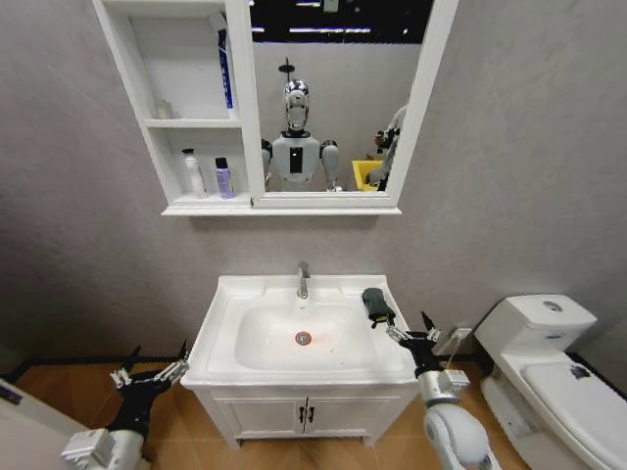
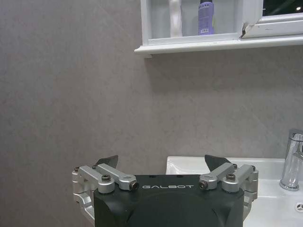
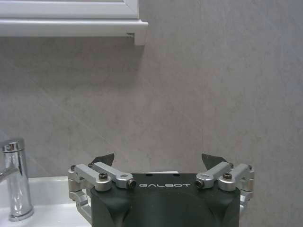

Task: Move facial cleanser and shampoo from washbasin to cabinet, then wipe washbasin with towel.

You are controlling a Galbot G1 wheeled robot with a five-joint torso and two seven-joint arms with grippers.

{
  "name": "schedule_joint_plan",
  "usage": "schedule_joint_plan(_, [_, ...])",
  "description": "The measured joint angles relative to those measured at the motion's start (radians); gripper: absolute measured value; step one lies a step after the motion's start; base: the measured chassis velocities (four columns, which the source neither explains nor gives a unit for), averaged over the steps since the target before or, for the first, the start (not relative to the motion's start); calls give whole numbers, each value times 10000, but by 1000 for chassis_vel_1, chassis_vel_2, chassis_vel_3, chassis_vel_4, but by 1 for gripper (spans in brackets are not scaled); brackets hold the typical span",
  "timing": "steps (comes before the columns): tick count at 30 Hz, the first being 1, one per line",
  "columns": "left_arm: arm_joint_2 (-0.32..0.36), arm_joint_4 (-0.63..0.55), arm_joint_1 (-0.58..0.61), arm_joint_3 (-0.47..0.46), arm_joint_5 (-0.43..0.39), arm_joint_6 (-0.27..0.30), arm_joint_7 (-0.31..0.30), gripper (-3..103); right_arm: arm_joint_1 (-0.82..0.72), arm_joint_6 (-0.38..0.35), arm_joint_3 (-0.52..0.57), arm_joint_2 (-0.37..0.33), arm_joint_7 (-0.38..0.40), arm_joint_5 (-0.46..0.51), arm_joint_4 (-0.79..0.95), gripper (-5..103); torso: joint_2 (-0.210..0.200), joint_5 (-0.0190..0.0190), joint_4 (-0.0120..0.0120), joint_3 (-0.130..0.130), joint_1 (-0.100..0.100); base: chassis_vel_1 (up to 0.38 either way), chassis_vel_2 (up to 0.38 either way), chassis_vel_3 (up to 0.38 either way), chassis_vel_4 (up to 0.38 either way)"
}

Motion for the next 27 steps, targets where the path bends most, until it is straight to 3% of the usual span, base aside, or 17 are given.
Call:
schedule_joint_plan(5, [25, 4, -35, 15, -24, 14, -14, 100, 1765, -681, -363, -584, 123, 907, -1249, 100, 0, -4, 4, 0, 1, 0, 0, 0, 0])
schedule_joint_plan(14, [49, 14, -70, 30, -43, 29, -33, 100, 4308, -1554, -1460, -647, 94, 1688, -4254, 100, 0, -3, 1, 1, 2, 0, 0, 0, 0])
schedule_joint_plan(27, [62, 25, -88, 41, -55, 40, -44, 100, 5428, -2022, -1802, -341, 51, 1252, -5939, 100, 0, -3, 0, -1, 1, 0, 0, 0, 0])
